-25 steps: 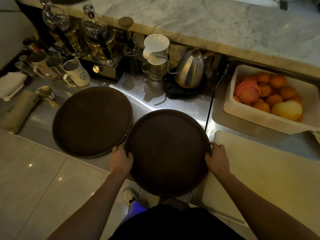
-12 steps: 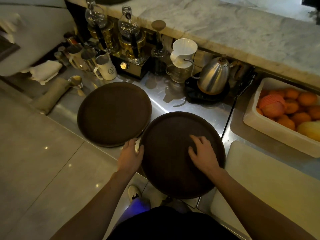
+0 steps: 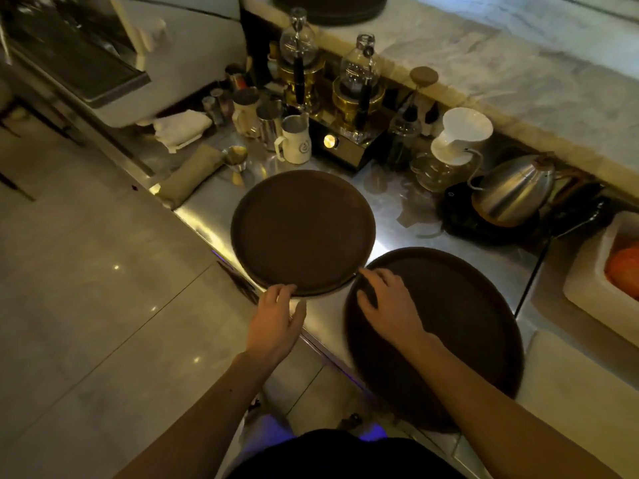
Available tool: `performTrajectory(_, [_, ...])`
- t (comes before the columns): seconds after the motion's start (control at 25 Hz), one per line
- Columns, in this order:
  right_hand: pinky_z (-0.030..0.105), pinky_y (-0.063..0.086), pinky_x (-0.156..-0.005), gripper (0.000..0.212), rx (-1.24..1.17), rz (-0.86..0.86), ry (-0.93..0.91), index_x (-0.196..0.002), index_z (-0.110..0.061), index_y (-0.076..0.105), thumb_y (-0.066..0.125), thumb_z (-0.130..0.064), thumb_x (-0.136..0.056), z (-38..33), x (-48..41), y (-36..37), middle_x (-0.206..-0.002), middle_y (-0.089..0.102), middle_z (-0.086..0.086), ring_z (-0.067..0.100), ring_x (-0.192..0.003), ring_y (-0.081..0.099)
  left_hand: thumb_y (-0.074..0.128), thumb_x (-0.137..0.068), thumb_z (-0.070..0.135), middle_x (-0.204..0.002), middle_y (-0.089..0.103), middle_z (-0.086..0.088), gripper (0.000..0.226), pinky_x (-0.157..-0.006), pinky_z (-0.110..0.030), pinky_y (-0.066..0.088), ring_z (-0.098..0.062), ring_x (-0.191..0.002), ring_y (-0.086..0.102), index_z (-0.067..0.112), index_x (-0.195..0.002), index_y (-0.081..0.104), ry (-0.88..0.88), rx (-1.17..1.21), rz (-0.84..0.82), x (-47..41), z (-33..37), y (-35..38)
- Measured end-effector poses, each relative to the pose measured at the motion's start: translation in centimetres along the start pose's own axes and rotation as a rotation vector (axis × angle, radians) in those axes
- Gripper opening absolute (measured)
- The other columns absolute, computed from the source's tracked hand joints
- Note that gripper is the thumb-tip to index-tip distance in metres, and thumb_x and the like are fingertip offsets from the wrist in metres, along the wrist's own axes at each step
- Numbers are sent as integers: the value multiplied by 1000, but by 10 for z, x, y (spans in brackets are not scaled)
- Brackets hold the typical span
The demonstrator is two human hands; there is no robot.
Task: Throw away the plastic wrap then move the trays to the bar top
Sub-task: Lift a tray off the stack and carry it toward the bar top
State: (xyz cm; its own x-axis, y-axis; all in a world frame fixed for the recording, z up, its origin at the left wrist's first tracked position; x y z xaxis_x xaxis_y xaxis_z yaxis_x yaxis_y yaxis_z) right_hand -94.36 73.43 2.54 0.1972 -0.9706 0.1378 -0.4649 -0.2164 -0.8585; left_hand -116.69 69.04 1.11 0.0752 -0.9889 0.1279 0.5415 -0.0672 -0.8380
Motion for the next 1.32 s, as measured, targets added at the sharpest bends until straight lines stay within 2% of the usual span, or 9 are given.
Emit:
performTrajectory(0.08, [35, 40, -104, 54, 1, 22, 29, -145, -22, 38, 51, -37, -94, -27, -14, 12, -141, 45, 8, 22, -127, 44, 33, -89, 52, -129, 56, -6, 59, -98, -41, 46, -26, -119, 53, 15, -130, 55, 23, 1, 5, -11, -25, -18])
performTrajectory(0.24, [34, 45, -97, 55, -24, 40, 83, -146, -19, 37, 51, -35, -95, -89, -35, 42, -140, 44, 11, 25, -122, 48, 39, -93, 46, -129, 56, -6, 50, -100, -38, 44, -25, -119, 53, 16, -131, 53, 91, -38, -2, -29, -84, -55])
performTrajectory(0.4, [44, 45, -103, 58, -45, 27, 152, -147, -21, 32, 49, -38, -95, -137, -51, 60, -144, 38, 11, 28, -128, 42, 40, -94, 46, -129, 55, -3, 47, -100, -36, 44, -22, -118, 52, 20, -132, 51, 115, -56, -24, -54, -135, -85])
performTrajectory(0.56, [43, 43, -105, 59, -13, 32, 230, -148, -22, 29, 49, -40, -95, -151, -61, 60, -147, 36, 11, 29, -131, 40, 41, -96, 42, -132, 55, -5, 46, -103, -38, 44, -23, -122, 50, 17, -134, 51, 140, -5, -35, -79, -153, -102])
performTrajectory(1.04, [48, 38, -105, 63, 9, 120, 431, -147, -16, 28, 54, -35, -93, -104, -133, 51, -147, 33, 18, 37, -132, 39, 44, -98, 37, -137, 47, -9, 44, -96, -38, 45, -25, -122, 51, 13, -135, 47, 110, 67, -103, -170, -149, -109])
performTrajectory(1.32, [50, 43, -100, 63, -19, 85, 561, -144, -14, 29, 57, -32, -90, -45, -170, 39, -141, 36, 22, 40, -125, 43, 45, -97, 38, -140, 45, -13, 50, -98, -42, 49, -28, -122, 52, 14, -139, 37, -38, -36, -232, -225, -131, -86])
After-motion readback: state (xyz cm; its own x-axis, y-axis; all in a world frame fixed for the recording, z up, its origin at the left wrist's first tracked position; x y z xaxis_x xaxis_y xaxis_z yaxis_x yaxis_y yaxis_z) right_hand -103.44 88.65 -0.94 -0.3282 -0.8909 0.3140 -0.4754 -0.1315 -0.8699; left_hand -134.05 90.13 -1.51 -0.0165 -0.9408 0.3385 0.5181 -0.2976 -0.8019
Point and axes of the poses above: each hand's wrist, its own x-axis away from the middle knuckle, its own y-axis out of the palm, z = x × y, the point moved 2 cm from there along -x, towards the middle knuckle
